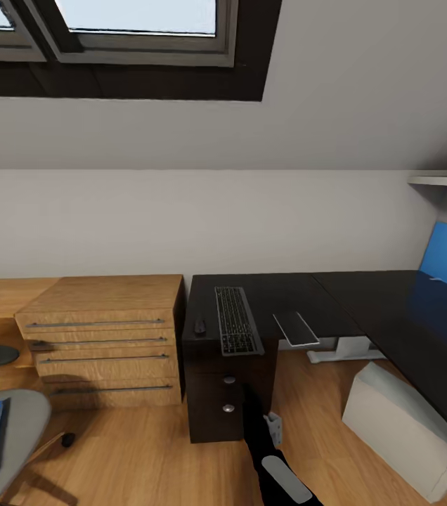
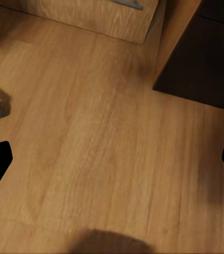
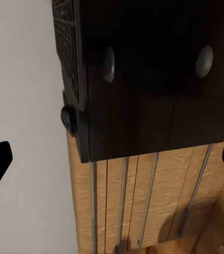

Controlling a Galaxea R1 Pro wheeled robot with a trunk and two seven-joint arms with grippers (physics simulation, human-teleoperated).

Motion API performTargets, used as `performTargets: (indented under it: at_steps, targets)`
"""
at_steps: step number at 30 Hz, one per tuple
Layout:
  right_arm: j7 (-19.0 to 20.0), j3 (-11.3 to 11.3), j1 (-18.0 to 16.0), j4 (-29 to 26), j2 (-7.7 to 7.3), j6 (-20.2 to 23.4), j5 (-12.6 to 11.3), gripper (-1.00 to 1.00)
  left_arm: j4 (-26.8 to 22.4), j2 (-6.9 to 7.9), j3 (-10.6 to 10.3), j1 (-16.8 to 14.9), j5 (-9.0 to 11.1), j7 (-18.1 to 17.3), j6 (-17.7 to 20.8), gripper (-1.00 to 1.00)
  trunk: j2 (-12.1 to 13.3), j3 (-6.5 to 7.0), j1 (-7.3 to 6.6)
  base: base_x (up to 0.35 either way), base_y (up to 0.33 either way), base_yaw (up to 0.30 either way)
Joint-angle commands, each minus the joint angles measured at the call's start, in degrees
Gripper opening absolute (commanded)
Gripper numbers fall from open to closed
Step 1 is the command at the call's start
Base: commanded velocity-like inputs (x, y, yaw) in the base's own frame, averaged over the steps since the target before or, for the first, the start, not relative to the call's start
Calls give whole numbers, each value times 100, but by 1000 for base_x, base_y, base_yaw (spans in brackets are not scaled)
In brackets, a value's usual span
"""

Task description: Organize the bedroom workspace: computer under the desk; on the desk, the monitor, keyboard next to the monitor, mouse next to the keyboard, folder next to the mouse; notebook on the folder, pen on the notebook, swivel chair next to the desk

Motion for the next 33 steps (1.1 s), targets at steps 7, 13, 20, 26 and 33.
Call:
performTargets:
  at_steps: [7, 13, 20, 26, 33]
  targets:
    - [51, 44, -7, 1, 0, -43, -62, 100, -9, 9, -29, 2, 56, 49, -9, 100, -3, -5, 3, 293, 0, 0]
    - [54, 40, -8, 6, 0, -106, -60, 100, -9, 9, -29, 1, 56, 49, -9, 100, -3, -5, 3, 214, 0, 0]
    - [32, 38, -6, 18, -101, -125, -63, 100, -9, 9, -29, 1, 56, 49, -9, 100, -3, -5, 3, 200, 0, 0]
    - [21, 38, -8, 18, -171, -123, -67, 100, -9, 11, -27, 1, 56, 49, -9, 100, -3, -5, 3, 122, 0, 0]
    - [19, 38, -8, 18, -181, -123, -69, 100, -9, 16, -22, 1, 56, 49, -9, 100, -3, -5, 3, 248, 0, 0]
